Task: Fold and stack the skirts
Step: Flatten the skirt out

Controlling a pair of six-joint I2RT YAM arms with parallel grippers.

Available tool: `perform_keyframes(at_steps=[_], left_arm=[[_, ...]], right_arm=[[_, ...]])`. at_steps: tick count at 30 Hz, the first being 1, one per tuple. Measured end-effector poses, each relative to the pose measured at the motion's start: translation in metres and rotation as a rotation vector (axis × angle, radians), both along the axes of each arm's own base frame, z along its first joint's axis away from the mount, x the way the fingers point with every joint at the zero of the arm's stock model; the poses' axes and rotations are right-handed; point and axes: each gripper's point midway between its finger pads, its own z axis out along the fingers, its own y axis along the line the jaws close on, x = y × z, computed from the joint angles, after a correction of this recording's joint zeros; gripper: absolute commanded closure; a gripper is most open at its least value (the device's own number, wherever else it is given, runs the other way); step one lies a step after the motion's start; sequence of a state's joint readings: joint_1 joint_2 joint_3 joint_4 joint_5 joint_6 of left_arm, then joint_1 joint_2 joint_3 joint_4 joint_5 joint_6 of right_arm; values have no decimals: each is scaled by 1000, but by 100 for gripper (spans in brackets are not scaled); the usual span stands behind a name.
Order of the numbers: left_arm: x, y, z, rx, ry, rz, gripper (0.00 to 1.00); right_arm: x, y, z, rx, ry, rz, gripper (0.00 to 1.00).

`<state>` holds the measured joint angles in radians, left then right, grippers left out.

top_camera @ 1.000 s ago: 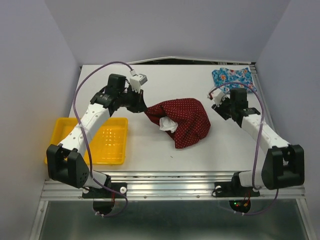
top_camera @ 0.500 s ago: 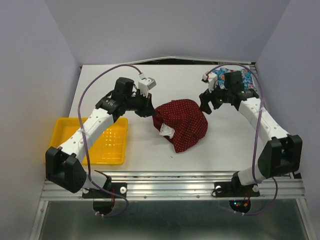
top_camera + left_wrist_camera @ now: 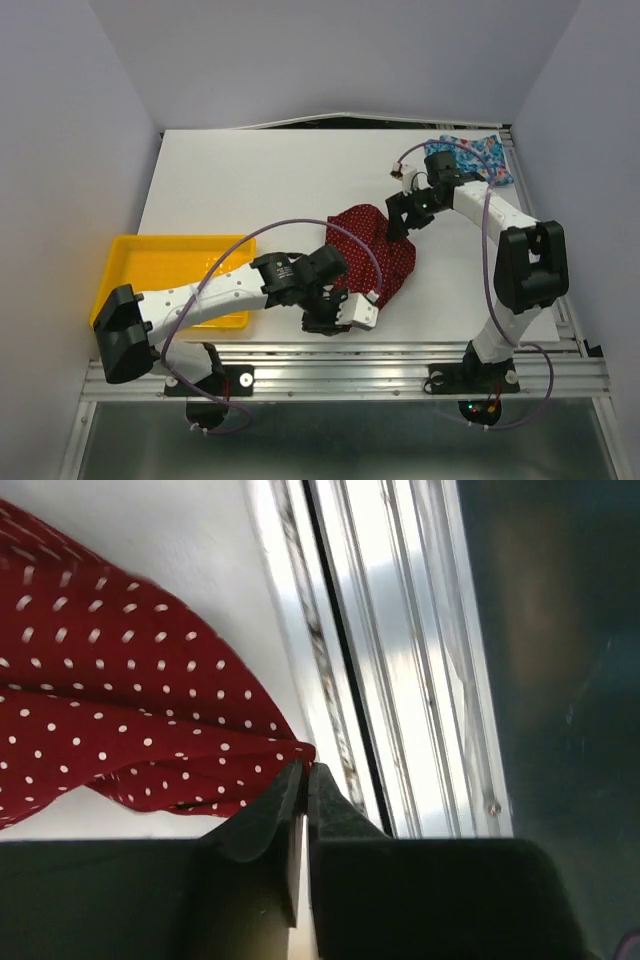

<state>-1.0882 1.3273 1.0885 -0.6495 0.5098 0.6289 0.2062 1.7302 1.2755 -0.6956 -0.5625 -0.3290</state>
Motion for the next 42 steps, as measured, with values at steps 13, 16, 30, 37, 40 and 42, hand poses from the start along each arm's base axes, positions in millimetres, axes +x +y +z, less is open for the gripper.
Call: perform_keyframes(at_steps=[13,16,30,37,40,42], left_arm=[[195,49,56,-138,-58,577,23],[255,59,48,-157,6,773,26],[326,40,-102,-37,473,1092,32],[343,7,-88,-171,595,1046,100],[360,-1,-70,-214,571,1026,100],[377,-6,-44,-262,509,1001,100]], right_arm=[[68,0,-7,53,6,-108,15],[85,4,-16,68,17,-118,16],[60,-25,-32,-43,8,0,21],[31,-58,-42,-127,60,-37,17],[40,-83,-30,-123,40,-113,17],[48,-103,-21,-114,28,-176,17]])
